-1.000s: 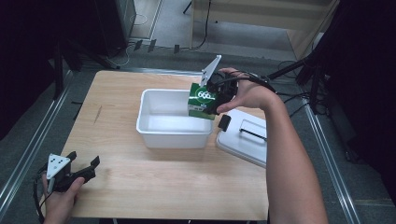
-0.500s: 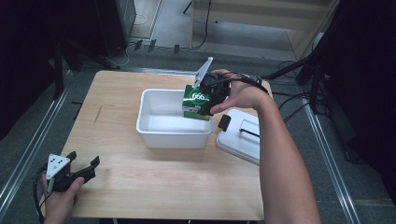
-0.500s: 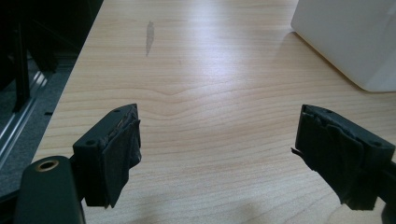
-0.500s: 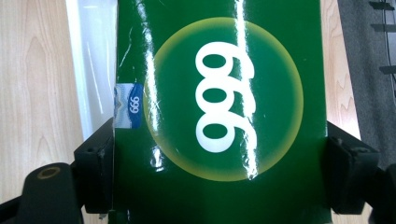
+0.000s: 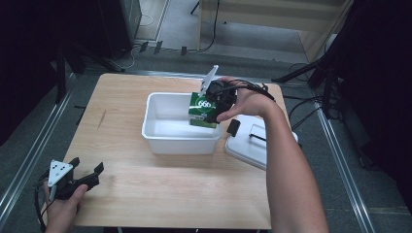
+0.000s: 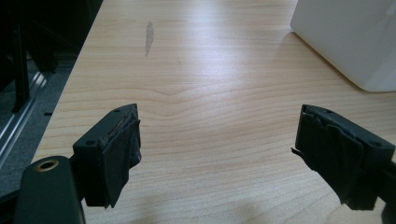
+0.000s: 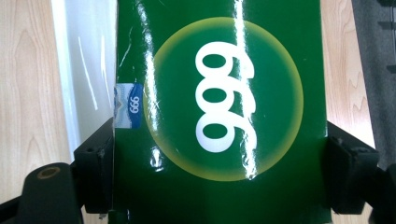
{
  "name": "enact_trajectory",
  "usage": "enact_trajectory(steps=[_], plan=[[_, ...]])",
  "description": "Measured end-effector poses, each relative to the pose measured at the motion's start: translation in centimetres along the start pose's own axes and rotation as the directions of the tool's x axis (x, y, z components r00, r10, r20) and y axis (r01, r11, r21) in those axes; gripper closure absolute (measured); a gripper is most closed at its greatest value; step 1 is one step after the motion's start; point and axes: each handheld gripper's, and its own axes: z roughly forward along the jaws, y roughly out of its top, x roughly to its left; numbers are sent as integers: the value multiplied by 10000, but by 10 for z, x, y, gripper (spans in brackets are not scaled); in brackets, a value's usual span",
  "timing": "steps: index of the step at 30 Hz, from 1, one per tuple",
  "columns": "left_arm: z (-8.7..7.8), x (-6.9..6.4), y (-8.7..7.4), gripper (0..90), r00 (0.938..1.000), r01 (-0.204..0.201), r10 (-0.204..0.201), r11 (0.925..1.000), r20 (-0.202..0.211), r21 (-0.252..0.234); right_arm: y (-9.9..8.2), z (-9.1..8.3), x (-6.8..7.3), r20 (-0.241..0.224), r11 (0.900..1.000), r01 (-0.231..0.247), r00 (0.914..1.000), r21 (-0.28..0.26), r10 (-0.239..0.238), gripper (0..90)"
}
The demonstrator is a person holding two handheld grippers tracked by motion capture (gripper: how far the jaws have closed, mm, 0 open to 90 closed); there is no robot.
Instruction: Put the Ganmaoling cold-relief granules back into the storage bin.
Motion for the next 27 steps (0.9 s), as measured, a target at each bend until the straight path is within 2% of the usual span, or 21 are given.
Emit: enact_trajectory(steps=[6,27], plan=[[0,0,0,148,10000,-1,1,10000,2,12,1,9,2,-21,9996,241,9997,158,-240,170],[0,0,0,148,10000,12,-12,10000,-10,-9,-6,36,2,-169,9988,287,9995,407,-281,168]])
